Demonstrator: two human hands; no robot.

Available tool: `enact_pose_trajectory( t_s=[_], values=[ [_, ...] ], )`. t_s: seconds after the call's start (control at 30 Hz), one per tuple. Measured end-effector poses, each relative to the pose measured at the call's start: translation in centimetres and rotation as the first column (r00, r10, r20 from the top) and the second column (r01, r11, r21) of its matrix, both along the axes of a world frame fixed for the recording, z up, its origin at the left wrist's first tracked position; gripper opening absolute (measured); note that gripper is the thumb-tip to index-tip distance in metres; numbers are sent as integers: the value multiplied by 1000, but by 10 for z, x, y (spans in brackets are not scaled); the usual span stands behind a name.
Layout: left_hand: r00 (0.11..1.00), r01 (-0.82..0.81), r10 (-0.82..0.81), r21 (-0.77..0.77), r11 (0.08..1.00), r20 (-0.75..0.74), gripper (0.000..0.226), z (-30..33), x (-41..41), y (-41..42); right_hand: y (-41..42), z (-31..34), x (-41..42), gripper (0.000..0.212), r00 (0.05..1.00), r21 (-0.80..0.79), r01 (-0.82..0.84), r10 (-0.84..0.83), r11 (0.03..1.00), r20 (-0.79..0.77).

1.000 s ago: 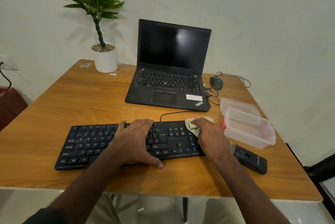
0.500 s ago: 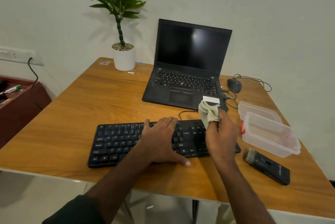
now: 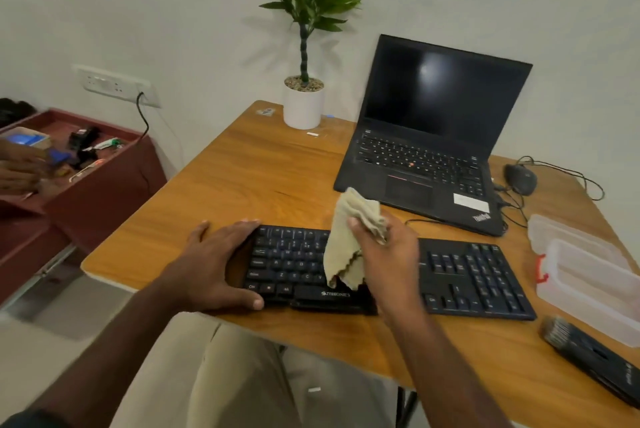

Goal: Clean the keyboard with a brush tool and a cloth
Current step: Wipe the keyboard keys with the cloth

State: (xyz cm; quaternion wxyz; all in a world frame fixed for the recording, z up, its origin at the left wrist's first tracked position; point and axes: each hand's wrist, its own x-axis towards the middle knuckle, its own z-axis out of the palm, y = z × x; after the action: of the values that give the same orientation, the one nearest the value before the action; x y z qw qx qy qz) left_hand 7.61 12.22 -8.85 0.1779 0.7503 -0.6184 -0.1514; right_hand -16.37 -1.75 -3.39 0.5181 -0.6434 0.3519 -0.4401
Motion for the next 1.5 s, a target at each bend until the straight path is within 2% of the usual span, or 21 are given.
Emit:
enact_pose_trajectory(
  t_s=[0.07,0.13,0.2,0.23,0.33,0.4,0.57,0.67,0.8,0.93,1.0,1.03,1.1,1.17,1.37,1.5],
  values=[
    [1000,12,-12,-11,1000,-8,134,0,3,-1,7,-1,28,40,992,-349,-57,14,935,-125],
    [1000,11,-11,-30,999,-12,132,-2,4,-1,15,-7,56,46,932,-549,-232,22,803,-362],
    [1000,11,-11,-39,999,-7,129,-4,5,-1,26,-21,77,43,813,-586,-399,-24,705,-582],
    [1000,6,-7,-38,999,-6,128,-4,5,-1,33,-28,83,41,757,-562,-460,-27,687,-652],
    [1000,-12,12,-40,999,4,127,-4,4,-2,45,-34,87,54,622,-428,-591,49,684,-782],
    [1000,-8,8,-25,1000,22,126,-5,3,-3,43,-29,80,53,543,-355,-633,67,688,-837],
    [999,-2,1,18,1000,48,128,-2,3,-4,33,-9,54,54,485,-313,-618,36,721,-874],
    [999,-7,6,27,1000,44,129,-2,2,-4,18,-4,25,59,473,-338,-525,-62,781,-879],
    [999,-11,10,19,1000,41,129,-3,2,-5,9,-1,7,53,450,-365,-415,-160,833,-878],
    [999,-13,13,4,1000,44,129,-4,2,-6,24,-4,40,46,637,-471,-320,-182,822,-749],
    [999,-14,14,-5,1000,45,127,-4,1,-6,34,-11,62,39,689,-486,-387,-104,784,-717],
    [999,-12,12,-6,1000,42,126,-5,2,-6,38,-14,71,37,669,-476,-457,-63,752,-741],
    [999,-10,10,1,1000,34,125,-5,2,-6,43,-19,79,41,556,-397,-584,-7,708,-831],
    [999,-14,14,6,1000,32,126,-5,3,-7,40,-19,75,44,495,-360,-613,-14,703,-869],
    [999,-12,11,19,1000,44,128,-5,4,-7,21,-4,24,48,517,-388,-482,-102,785,-850],
    [999,-10,9,21,1000,47,129,-4,3,-6,0,-1,-18,50,445,-379,-428,-174,821,-879]
  ],
)
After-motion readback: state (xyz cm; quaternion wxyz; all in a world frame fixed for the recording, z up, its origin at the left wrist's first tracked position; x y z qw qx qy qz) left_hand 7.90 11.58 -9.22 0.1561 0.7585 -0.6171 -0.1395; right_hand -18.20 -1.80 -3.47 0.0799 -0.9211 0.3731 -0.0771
